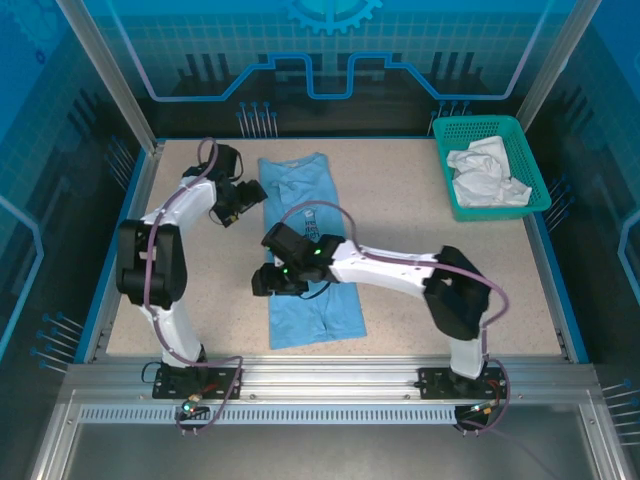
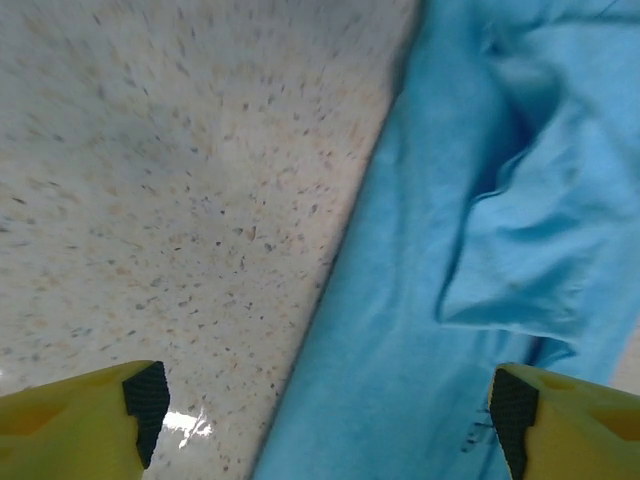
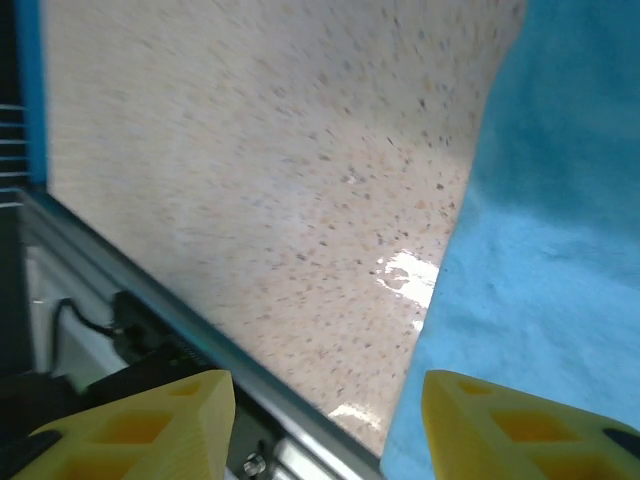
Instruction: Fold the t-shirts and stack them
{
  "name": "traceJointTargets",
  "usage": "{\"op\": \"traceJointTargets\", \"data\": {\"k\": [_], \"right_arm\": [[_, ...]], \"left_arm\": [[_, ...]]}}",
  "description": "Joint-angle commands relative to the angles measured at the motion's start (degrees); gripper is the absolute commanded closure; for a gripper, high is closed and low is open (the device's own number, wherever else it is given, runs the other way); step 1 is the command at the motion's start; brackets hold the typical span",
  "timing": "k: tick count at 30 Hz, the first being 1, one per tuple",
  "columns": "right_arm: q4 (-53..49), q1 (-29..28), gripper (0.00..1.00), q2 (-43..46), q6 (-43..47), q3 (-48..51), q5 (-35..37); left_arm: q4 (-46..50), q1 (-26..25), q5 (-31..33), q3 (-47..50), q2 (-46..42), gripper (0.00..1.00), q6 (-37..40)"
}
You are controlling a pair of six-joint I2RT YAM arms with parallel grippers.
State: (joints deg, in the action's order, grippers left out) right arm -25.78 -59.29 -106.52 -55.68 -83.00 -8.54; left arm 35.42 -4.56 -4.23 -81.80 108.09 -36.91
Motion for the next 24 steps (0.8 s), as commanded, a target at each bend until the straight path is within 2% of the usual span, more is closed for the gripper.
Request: {"op": "traceJointTargets", "data": {"k": [1,5,10,16,21,24], "right_arm": [[-1.53,4.87,0.46,5.24,2.64,3.47,3.47],[-5.16,11.51,0.47,5.63,4.49,4.99,5.19],[-3.77,19.12,0.48,7.63,4.73,11.05,4.7],[-2.87,23.95,0.48,11.83,6.19,17.05,4.83],[-2.36,27.76,0.47,15.67,7.56,21.81,4.31],[-2.4,28.52,0.46,18.91,8.59,24.44,3.44]], "left_arm": [[-1.71,-1.69,-3.99,-2.37,2.73,0.16,2.26],[-0.29,-3.89,-2.82,-7.68,9.87,0.17,3.11],[6.4,-6.12,-0.52,-21.96,22.92,0.18,4.9],[12.92,-8.46,-0.36,-39.1,35.1,0.18,5.61],[19.78,-10.28,-0.69,-53.8,41.67,0.18,5.43],[22.11,-10.22,0.39,-55.02,38.99,0.1,6.0]]}}
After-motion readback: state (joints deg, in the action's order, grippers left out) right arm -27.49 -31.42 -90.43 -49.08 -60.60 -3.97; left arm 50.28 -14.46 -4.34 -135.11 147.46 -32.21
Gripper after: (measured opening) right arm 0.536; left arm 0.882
